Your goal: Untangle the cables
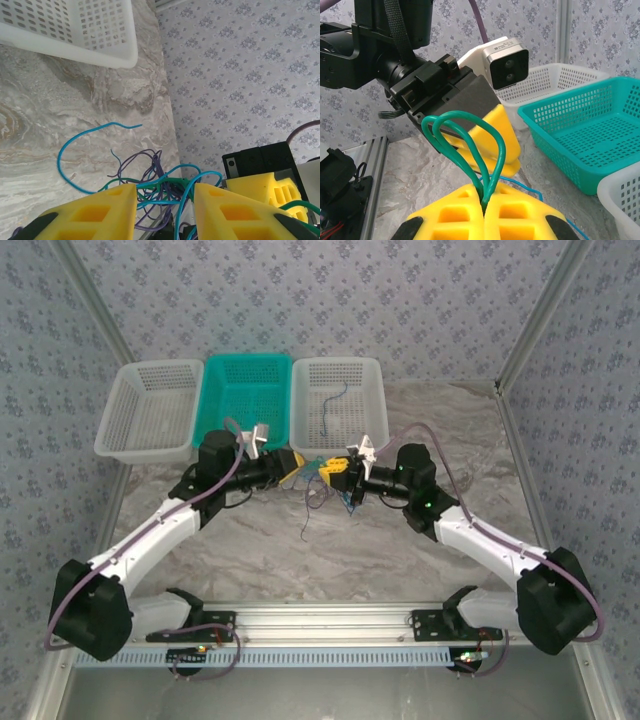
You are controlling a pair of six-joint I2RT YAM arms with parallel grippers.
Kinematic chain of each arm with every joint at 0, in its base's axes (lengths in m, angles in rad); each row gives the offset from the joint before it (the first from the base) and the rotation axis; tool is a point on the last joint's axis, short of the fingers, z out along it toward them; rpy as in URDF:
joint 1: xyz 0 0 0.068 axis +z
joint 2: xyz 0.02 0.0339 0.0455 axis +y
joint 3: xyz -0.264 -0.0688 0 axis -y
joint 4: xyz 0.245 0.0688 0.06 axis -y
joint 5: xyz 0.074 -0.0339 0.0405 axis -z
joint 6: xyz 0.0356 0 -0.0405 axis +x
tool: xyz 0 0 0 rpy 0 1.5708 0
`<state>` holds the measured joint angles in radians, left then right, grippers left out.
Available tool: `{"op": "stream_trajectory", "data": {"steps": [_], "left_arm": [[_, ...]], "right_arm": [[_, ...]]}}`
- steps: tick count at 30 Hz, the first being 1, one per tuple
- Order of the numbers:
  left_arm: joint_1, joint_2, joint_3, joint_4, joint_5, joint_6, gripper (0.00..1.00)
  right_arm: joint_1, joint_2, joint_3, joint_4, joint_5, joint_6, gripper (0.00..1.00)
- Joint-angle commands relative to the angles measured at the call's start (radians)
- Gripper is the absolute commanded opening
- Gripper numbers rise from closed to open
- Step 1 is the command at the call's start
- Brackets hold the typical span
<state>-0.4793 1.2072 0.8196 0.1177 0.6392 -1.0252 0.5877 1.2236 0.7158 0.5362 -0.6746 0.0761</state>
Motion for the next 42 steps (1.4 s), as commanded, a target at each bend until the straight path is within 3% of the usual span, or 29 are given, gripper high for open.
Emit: {"op": "stream_trajectory", "data": {"steps": [1,7,12,14,20,27,31,36,40,42], "left_arm": [[-0.016,0.016,0.04,0.039,0.028,0.003,0.35],[-0.031,0.024,0.056,0.049,0.043,0.021,0.33],[-0.051,0.023,0.09,0.01,0.06,0.069,0.13],[-0.053,0.017,0.089,-0.001,0.054,0.084,0.0],[-0.032,-0.067,0.107,-0.152,-0.07,0.194,0.0],[0.147,-0.233,0.093,-0.371,-0.24,0.25,0.0],[0.24,-0.285,0.063,-0.386,-0.234,0.241,0.0],[0.294,-0.297,0.062,-0.41,-0.245,0.238,0.0],[0.293,-0.27,0.04,-0.302,-0.143,0.215,0.0],[0.271,-0.232,0.029,-0.229,-0.07,0.193,0.02]], "right_arm": [[0.001,-0.023,-0.01,0.025,-0.015,0.014,0.0],[0.001,-0.021,-0.01,0.022,-0.004,0.013,0.0],[0.0,-0.02,-0.013,-0.006,0.058,-0.005,0.0],[0.0,-0.019,-0.014,-0.018,0.071,-0.015,0.0],[-0.001,-0.036,-0.033,-0.052,0.104,-0.024,0.0],[-0.042,-0.125,-0.166,-0.065,0.275,0.003,0.0],[-0.086,-0.18,-0.23,-0.099,0.329,0.03,0.0],[-0.146,-0.225,-0.27,-0.171,0.453,0.078,0.0],[-0.169,-0.259,-0.282,-0.135,0.266,0.085,0.0],[-0.148,-0.263,-0.269,-0.142,0.243,0.078,0.0]]}}
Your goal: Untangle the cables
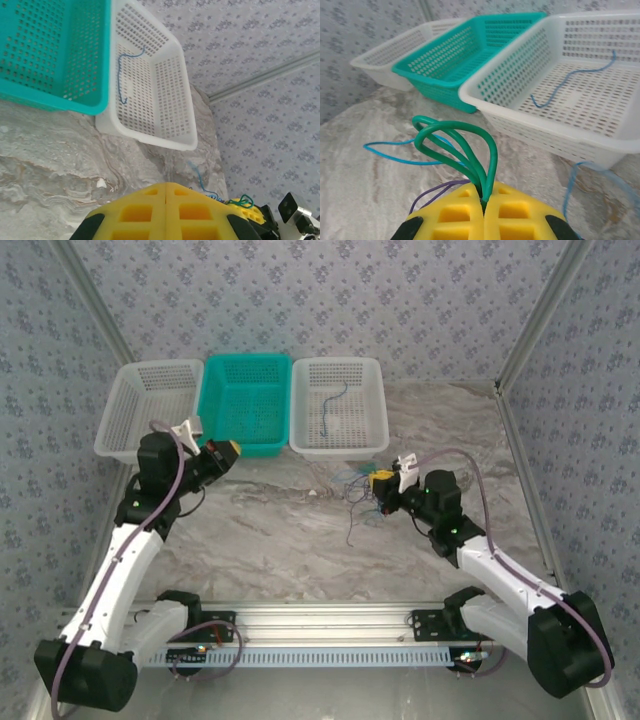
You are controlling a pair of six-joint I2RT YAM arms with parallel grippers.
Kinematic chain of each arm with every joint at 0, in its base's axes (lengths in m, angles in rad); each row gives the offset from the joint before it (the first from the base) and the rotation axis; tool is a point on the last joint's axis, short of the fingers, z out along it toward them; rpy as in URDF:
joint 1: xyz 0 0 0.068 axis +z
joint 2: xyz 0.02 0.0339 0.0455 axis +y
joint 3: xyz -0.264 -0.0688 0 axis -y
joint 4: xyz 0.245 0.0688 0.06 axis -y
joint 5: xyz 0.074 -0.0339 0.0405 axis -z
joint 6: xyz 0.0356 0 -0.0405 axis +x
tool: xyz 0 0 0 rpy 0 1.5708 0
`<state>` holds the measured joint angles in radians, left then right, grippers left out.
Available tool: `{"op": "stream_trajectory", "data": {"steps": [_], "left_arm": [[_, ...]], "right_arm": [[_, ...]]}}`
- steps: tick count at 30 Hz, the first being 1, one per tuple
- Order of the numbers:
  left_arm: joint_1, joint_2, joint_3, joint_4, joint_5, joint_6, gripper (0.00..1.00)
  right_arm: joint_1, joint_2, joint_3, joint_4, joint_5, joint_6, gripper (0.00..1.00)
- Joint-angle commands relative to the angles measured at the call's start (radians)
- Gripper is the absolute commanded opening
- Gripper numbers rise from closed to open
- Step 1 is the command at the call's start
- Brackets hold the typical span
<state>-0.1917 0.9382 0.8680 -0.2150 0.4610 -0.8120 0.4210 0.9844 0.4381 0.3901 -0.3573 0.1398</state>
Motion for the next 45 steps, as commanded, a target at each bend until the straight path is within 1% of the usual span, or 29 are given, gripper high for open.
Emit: {"op": "stream_trajectory", "data": {"steps": [1,4,5,7,10,13,16,18,20,22,23,24,25,27,28,30,31,33,35,37,39,41,45], "left_arm": [[-0.041,0.062,-0.016,0.119,0.123,-0.025,0.09],[-0.143,0.135,0.013,0.124,0.121,0.0,0.33],[-0.177,0.158,0.018,0.137,0.12,-0.001,0.39],[-0.246,0.213,0.021,0.189,0.122,-0.022,0.47],[-0.328,0.288,0.013,0.29,0.132,-0.073,0.58],[-0.39,0.368,0.002,0.398,0.151,-0.137,0.74],[-0.437,0.432,-0.021,0.522,0.147,-0.222,0.88],[-0.46,0.468,-0.039,0.64,0.146,-0.294,0.93],[-0.481,0.502,-0.047,0.742,0.141,-0.359,0.94],[-0.496,0.528,-0.043,0.806,0.128,-0.406,0.94],[-0.5,0.537,-0.042,0.823,0.121,-0.42,0.93],[-0.501,0.545,-0.041,0.834,0.109,-0.434,0.88],[-0.501,0.551,-0.043,0.838,0.098,-0.446,0.79],[-0.5,0.562,-0.043,0.84,0.076,-0.466,0.57],[-0.501,0.571,-0.042,0.846,0.071,-0.469,0.44],[-0.501,0.592,-0.041,0.873,0.075,-0.477,0.02],[-0.502,0.601,-0.046,0.899,0.077,-0.484,0.0],[-0.502,0.61,-0.06,0.966,0.076,-0.495,0.0],[-0.497,0.6,-0.074,1.005,0.07,-0.49,0.0],[-0.493,0.572,-0.074,1.011,0.07,-0.458,0.0],[-0.492,0.536,-0.063,1.0,0.073,-0.414,0.0],[-0.494,0.502,-0.044,0.999,0.094,-0.376,0.0],[-0.493,0.441,-0.036,1.011,0.105,-0.327,0.0]], "right_arm": [[0.028,-0.023,0.02,-0.007,-0.065,0.01,0.0],[0.033,-0.021,0.038,-0.013,-0.058,0.006,0.0],[0.034,-0.021,0.039,-0.008,-0.062,0.007,0.0],[0.034,-0.021,0.048,0.0,-0.062,0.013,0.0],[0.035,-0.018,0.058,0.003,-0.052,0.016,0.0],[0.033,-0.009,0.071,-0.002,-0.043,0.011,0.0],[0.033,-0.002,0.078,0.003,-0.047,0.009,0.0],[0.032,0.004,0.083,0.009,-0.059,0.009,0.0],[0.034,0.012,0.088,0.012,-0.072,0.01,0.0],[0.036,0.018,0.091,0.013,-0.078,0.013,0.0],[0.035,0.02,0.091,0.016,-0.084,0.014,0.0],[0.036,0.022,0.09,0.018,-0.09,0.015,0.0],[0.038,0.024,0.09,0.018,-0.094,0.017,0.0],[0.042,0.028,0.088,0.021,-0.099,0.023,0.0],[0.045,0.03,0.087,0.024,-0.101,0.024,0.0],[0.051,0.031,0.084,0.023,-0.1,0.023,0.0],[0.054,0.031,0.083,0.019,-0.087,0.021,0.0],[0.057,0.031,0.079,0.003,-0.029,0.024,0.0],[0.056,0.033,0.069,-0.023,0.089,0.043,0.0],[0.046,0.039,0.054,-0.043,0.178,0.085,0.0],[0.029,0.053,0.043,-0.069,0.239,0.163,0.0],[0.011,0.078,0.032,-0.086,0.265,0.261,0.0],[0.002,0.129,0.01,-0.073,0.242,0.345,0.0]]}}
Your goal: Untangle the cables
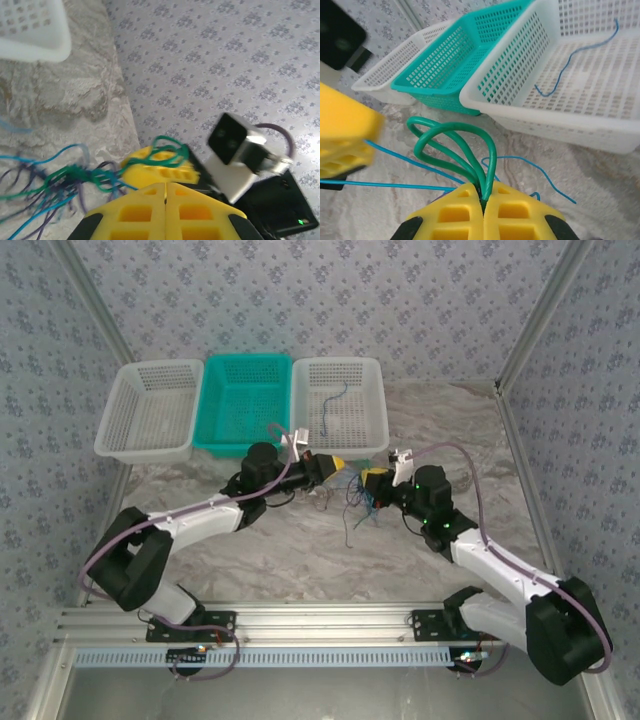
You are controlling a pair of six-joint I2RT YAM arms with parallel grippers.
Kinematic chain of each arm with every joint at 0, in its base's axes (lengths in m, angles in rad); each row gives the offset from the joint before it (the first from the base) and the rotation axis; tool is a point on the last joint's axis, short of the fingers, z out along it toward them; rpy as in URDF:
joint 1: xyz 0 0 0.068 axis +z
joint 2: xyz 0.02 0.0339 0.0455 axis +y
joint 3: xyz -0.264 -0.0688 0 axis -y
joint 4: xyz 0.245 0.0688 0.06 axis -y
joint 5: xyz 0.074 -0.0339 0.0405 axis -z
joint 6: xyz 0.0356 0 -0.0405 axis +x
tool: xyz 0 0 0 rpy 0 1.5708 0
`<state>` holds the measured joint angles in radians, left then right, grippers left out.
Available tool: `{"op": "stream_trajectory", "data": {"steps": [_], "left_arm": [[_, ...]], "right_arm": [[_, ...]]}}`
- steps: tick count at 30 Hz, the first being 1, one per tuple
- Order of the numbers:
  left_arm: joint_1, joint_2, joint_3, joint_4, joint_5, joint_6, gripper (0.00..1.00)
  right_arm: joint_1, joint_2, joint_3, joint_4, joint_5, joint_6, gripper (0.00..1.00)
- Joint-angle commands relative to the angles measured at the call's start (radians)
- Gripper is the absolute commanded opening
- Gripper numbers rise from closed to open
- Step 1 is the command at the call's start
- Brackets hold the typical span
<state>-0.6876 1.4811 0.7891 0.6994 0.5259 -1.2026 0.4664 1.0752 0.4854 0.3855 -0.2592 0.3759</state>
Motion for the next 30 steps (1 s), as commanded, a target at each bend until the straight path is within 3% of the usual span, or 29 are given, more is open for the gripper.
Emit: {"op": "stream_trajectory", "data": {"steps": [1,10,13,22,30], "left_arm": [[0.003,-0.118,0.043,0.094,0.04,0.078,0.0],[0.004,-0.242,0.048,0.017,0.028,0.169,0.0],[0.016,-0.292,0.048,-0.045,0.019,0.2,0.0],[0.13,-0.53,0.063,-0.432,-0.13,0.34,0.0],[0.275,-0.651,0.035,-0.586,-0.216,0.301,0.0]], "right_arm": [[-0.046,0.051,-0.039,-0.08,0.16,0.131,0.0],[-0.11,0.146,-0.02,-0.166,0.171,0.237,0.0],[-0.124,0.168,0.002,-0.26,0.227,0.27,0.0],[-0.2,0.128,-0.086,-0.287,0.299,0.406,0.0],[-0.296,0.121,-0.135,-0.345,0.35,0.557,0.0]]}}
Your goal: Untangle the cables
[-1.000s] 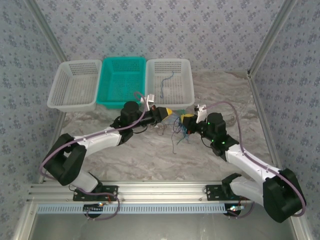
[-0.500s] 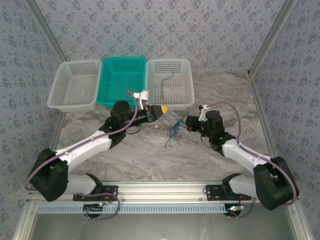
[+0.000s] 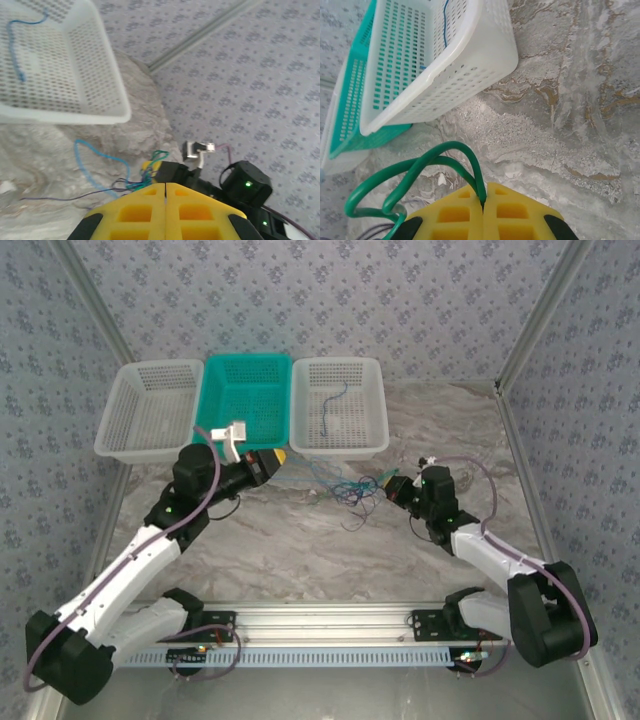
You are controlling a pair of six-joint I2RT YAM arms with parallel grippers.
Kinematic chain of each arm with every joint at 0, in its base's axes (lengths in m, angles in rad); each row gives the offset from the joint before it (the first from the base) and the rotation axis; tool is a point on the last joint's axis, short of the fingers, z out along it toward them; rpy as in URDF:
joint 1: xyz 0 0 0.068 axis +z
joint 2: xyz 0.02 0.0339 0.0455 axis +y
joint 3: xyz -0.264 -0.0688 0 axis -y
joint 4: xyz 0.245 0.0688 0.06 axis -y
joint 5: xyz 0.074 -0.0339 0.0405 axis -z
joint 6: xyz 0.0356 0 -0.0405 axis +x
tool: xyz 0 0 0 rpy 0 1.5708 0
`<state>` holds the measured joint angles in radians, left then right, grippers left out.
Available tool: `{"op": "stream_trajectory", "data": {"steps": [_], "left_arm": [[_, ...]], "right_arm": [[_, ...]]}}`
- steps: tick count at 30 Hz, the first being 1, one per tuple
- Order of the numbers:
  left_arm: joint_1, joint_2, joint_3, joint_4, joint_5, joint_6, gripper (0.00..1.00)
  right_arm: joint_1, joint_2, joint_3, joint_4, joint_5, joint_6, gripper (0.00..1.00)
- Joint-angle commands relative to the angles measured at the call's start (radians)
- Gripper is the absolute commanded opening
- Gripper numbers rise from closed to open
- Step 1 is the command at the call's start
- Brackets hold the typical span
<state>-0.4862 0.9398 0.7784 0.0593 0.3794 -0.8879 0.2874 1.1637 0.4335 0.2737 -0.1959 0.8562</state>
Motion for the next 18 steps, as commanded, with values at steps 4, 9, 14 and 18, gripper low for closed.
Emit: {"op": "stream_trajectory", "data": {"steps": [4,9,14,18], "left_arm": [[0.142,-0.157,0.018,0.013,-0.088,-0.048,0.0],[0.217,-0.212,0.007,-0.057,-0.113,-0.051,0.0],[0.26,-0.223,0.003,-0.068,-0.103,-0.061,0.0],[0.297,-0.239,0.028,-0.131,-0.117,-0.035,0.0]], "right_arm": [[-0.198,-0.008,-0.127,-0.246,0.309,0.134,0.0],[-0.297,-0.096,-0.148,-0.331,0.368,0.182,0.0],[-0.339,-0.176,-0.129,-0.434,0.445,0.212,0.0],[-0.418,-0.191,-0.121,-0.506,0.439,0.261,0.0]]}}
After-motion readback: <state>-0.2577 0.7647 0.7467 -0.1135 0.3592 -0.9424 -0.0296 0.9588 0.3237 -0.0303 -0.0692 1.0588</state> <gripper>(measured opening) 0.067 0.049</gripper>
